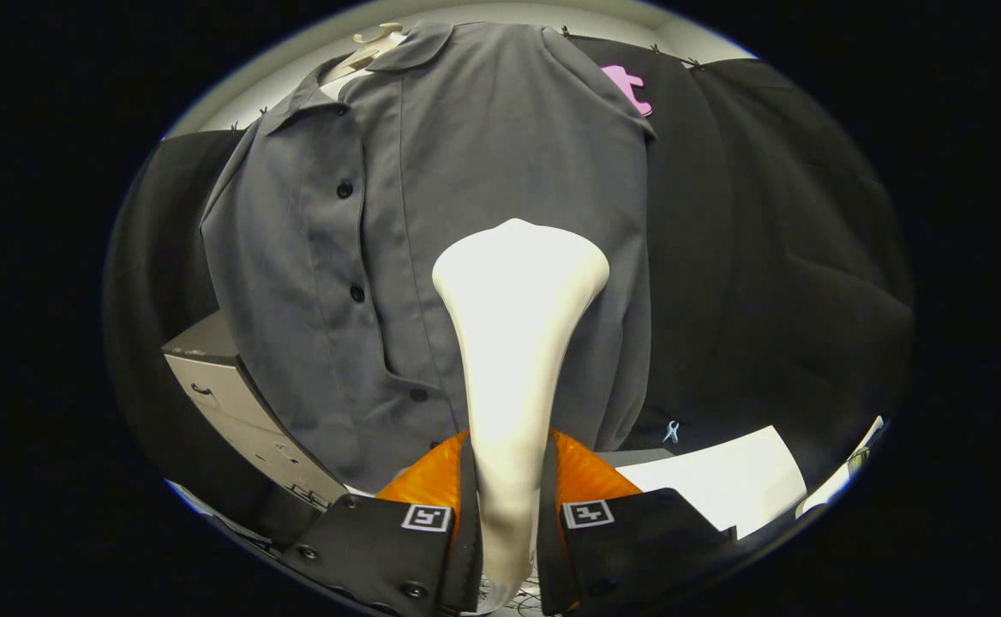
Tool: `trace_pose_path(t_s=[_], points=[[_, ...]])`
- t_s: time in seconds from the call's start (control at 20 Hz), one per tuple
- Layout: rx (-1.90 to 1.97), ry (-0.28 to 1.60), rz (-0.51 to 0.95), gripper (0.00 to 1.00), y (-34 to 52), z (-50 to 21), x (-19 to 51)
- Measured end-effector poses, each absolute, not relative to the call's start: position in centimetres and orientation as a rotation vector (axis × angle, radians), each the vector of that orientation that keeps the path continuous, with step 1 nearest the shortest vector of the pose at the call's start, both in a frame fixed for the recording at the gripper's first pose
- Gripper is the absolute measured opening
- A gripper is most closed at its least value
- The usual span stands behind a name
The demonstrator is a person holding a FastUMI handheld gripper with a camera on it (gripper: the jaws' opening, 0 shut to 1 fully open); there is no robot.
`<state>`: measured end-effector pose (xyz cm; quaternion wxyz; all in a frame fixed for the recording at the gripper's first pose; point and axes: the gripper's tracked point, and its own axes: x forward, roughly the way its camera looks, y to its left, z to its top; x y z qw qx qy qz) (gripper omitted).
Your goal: Iron the clothes twice with a garment steamer, once on the left side and once on the right side.
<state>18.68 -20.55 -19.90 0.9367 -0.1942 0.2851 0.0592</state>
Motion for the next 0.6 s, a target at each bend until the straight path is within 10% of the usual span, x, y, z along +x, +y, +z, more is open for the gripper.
trace_pose_path(t_s=[0.6], points=[[-0.381,0.718,0.083,0.34,-25.2,-27.5,16.5]])
